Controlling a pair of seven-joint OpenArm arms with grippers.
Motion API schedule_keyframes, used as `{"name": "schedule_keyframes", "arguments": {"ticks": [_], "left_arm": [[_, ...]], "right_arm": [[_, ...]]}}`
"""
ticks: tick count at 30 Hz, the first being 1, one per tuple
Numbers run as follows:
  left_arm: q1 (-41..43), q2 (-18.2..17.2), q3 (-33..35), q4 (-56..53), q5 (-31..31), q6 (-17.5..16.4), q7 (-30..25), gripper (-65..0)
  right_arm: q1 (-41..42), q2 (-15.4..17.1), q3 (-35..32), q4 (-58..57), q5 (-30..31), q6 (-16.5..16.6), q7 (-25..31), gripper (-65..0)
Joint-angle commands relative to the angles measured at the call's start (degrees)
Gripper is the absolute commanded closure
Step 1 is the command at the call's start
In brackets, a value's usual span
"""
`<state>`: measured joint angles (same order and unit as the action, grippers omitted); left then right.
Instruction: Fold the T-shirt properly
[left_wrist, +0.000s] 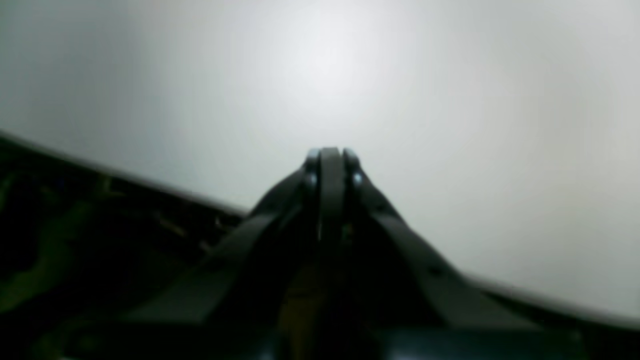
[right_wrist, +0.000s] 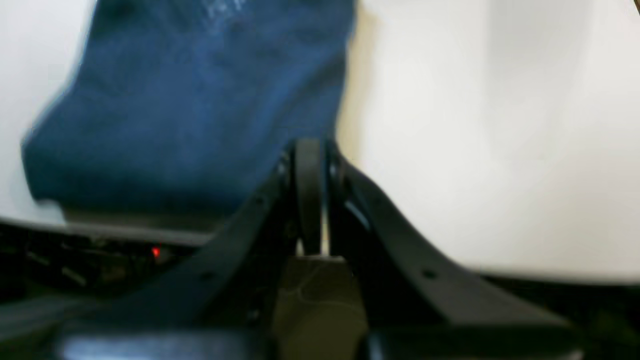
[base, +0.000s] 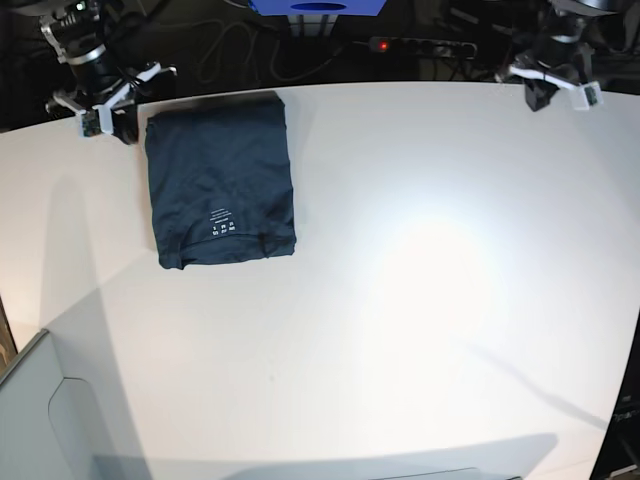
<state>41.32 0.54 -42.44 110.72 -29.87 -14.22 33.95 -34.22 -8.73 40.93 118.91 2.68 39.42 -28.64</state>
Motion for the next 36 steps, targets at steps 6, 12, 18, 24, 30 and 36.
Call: {"name": "schedule_keyframes", "arguments": {"ticks": [6, 12, 18, 24, 30, 36], "left_arm": [[9.01, 0.21, 2.66, 0.18, -0.51, -0.07, -1.21, 0.0], [10.33, -0.23, 4.85, -8.17, 6.79, -0.07, -1.3, 0.0], [6.02, -0.32, 10.3, -25.66, 18.48, -0.07, -13.43, 0.0], [-5.06, -3.66, 16.55, -47.64, 25.25, 0.02, -21.52, 0.0], [-17.1, -9.02, 23.14, -72.78, 25.78, -0.07, -28.37, 0.0], [-26.16, -11.92, 37.12, -94.5, 25.43, 0.46, -41.03, 0.0]], "right_arm": [[-11.98, 0.16, 1.05, 0.6, 0.8, 0.58, 0.82, 0.0], [-18.4, 1.74, -1.85, -6.96, 0.44, 0.58, 1.17, 0.0], [-15.15, 7.81, -7.83, -25.86, 0.09, 0.58, 3.54, 0.0], [-4.42, 9.04, -14.51, -49.77, -14.68, 0.58, 14.45, 0.0], [3.49, 9.22, -15.12, -68.93, -22.5, -4.83, 28.95, 0.0], [9.73, 10.97, -17.67, -83.7, -22.5, -22.41, 38.8, 0.0]]}}
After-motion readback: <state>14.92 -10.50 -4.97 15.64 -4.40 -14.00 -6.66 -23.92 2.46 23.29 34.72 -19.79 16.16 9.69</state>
